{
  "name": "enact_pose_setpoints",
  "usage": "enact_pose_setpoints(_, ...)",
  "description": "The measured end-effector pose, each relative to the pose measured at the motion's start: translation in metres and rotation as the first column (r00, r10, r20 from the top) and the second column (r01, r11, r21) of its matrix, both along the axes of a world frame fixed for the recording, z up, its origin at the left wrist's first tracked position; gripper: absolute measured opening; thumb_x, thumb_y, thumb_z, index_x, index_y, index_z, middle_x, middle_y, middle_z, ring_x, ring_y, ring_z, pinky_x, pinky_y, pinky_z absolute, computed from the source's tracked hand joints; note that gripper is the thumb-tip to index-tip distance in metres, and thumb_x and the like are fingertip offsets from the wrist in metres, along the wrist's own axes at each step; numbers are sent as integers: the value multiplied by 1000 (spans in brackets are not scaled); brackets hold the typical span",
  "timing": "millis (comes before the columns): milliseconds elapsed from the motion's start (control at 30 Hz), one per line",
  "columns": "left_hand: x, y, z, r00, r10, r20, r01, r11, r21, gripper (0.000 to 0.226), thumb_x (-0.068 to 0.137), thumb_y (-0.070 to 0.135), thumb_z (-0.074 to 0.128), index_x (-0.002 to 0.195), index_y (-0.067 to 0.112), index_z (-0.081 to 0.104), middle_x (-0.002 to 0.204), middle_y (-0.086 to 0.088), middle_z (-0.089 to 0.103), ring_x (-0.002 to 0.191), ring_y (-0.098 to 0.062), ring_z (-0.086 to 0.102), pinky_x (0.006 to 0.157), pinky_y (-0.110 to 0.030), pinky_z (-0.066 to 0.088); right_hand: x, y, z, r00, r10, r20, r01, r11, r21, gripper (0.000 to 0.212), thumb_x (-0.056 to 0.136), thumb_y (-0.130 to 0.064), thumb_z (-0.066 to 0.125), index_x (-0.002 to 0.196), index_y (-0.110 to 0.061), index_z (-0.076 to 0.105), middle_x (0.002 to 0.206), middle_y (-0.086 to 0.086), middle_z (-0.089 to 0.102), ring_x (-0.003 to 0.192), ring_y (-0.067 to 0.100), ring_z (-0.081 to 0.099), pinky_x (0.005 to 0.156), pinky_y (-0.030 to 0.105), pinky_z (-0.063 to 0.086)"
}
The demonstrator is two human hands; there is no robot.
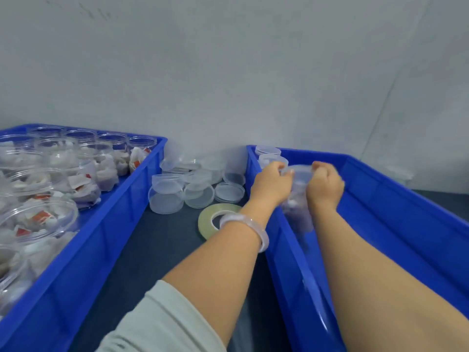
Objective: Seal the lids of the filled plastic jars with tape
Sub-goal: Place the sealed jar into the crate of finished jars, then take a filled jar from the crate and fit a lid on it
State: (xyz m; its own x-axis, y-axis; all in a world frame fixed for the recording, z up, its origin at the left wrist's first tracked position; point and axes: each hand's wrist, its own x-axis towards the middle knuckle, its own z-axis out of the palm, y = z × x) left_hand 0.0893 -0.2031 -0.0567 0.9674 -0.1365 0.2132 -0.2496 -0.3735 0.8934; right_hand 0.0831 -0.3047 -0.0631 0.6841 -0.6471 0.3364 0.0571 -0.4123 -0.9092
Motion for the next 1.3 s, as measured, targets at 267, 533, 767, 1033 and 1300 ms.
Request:
enact_pose_setpoints(267, 8, -8, -16, 975, 93, 202, -171, 895, 412, 32, 97, 38, 49, 121, 19, 59, 123, -10, 55, 123, -29, 35, 91, -39, 39, 25, -2, -23, 990, -41, -134, 32, 997, -65, 37, 97, -44, 43, 86, -9, 50, 103, 15, 60, 92, 26, 51, 65, 30, 36)
enact_pose_setpoints(533, 18, -12, -12, 994, -31, 103, -36, 812, 583, 55, 89, 9, 52, 141, 12, 34, 152, -5, 27, 145, -31, 10, 116, -48, 20, 20, 0, -33, 913, 325, -246, -340, 940, -19, 58, 97, -24, 46, 150, -24, 22, 144, 5, 44, 119, 19, 48, 86, 26, 36)
enact_pose_setpoints(767, 9, 14, -8, 996, -29, 83, -18, 859, 512, 63, 98, 25, 37, 152, 18, 6, 159, -15, -10, 146, -31, -10, 119, -47, 4, 20, 12, -14, 893, 62, -447, -283, 849, -447, 71, 98, -31, 44, 152, -13, 2, 160, 16, 2, 147, 29, 7, 116, 42, 13)
enact_pose_setpoints(1033, 18, 162, 16, 908, 379, 179, -388, 597, 703, 66, 99, 27, 39, 153, 18, 1, 157, -21, -13, 145, -36, -14, 115, -53, -6, 42, 163, 27, 827, 356, -436, -549, 341, -763, 57, 99, -23, 41, 151, -13, 19, 158, 11, 17, 146, 29, 12, 116, 34, 7)
enact_pose_setpoints(1300, -13, 297, 15, 679, 733, 36, -374, 304, 876, 75, 92, 22, 51, 149, 0, 7, 154, -30, 7, 144, -42, 7, 117, -52, 7, 27, 316, 8, 511, 713, -481, -783, 156, -602, 38, 92, -3, 46, 130, -6, 47, 135, 15, 49, 118, 23, 45, 101, 40, 37)
